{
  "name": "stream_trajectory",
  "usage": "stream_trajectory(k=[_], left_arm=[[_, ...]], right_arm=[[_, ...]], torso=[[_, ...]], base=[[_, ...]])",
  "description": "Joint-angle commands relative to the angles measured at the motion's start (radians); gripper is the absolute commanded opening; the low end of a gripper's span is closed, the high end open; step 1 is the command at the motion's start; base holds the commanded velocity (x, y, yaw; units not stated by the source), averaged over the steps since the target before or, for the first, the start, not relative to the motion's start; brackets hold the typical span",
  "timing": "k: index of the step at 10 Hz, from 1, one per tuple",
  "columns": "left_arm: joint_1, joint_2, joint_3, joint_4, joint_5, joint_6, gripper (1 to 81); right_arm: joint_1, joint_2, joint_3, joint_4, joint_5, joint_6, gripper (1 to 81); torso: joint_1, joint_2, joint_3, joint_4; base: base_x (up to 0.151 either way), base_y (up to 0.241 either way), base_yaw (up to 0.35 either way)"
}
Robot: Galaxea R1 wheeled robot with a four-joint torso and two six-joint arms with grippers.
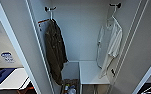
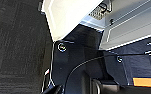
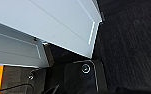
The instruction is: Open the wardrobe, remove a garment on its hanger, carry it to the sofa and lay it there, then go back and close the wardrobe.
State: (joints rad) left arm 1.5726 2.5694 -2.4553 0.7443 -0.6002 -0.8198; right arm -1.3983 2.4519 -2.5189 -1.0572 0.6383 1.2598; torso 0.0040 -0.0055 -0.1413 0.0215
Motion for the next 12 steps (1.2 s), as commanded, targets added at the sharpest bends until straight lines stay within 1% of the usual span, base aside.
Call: stream_trajectory(k=[1,2,3,4,5,6,7,9,12], left_arm=[[-0.01,0.022,-0.03,0.064,0.094,-0.016,81.1],[-0.012,0.048,-0.048,0.066,0.117,-0.016,81.1],[-0.012,0.069,-0.07,0.072,0.123,-0.016,81.1],[-0.01,0.089,-0.079,0.073,0.149,-0.016,81.1],[-0.01,0.105,-0.08,0.081,0.174,-0.015,81.1],[-0.01,0.12,-0.08,0.084,0.184,-0.015,81.1],[-0.01,0.131,-0.087,0.084,0.185,-0.015,81.1],[-0.01,0.166,-0.136,0.086,0.185,-0.015,81.1],[-0.01,0.189,-0.16,0.087,0.185,-0.015,81.1]], right_arm=[[-0.072,0.227,-0.342,-0.196,0.0,0.128,81.1],[-0.081,0.291,-0.423,-0.23,-0.015,0.128,81.1],[-0.092,0.336,-0.466,-0.253,-0.022,0.128,81.1],[-0.098,0.374,-0.487,-0.279,-0.053,0.128,81.1],[-0.109,0.4,-0.478,-0.29,-0.106,0.127,81.1],[-0.117,0.423,-0.461,-0.319,-0.147,0.127,81.1],[-0.127,0.442,-0.446,-0.329,-0.177,0.127,81.1],[-0.143,0.477,-0.437,-0.328,-0.223,0.125,81.1],[-0.147,0.499,-0.434,-0.326,-0.229,0.125,81.1]], torso=[[0.0,0.0,0.0,0.0],[0.0,0.0,0.0,0.0],[0.0,0.0,0.0,0.0],[-0.001,0.0,0.0,0.0],[-0.001,0.0,0.0,0.0],[-0.001,-0.001,0.0,0.0],[-0.001,-0.001,0.001,0.0],[-0.002,-0.001,0.001,0.0],[-0.001,-0.001,0.001,0.0]], base=[[0.0,0.0,0.0],[0.0,0.0,0.0],[0.0,0.0,0.0],[0.0,0.0,0.0],[0.0,0.0,0.0],[0.0,0.0,0.0],[0.0,0.0,0.0],[0.0,0.0,0.0],[-0.07,0.0,0.0]])
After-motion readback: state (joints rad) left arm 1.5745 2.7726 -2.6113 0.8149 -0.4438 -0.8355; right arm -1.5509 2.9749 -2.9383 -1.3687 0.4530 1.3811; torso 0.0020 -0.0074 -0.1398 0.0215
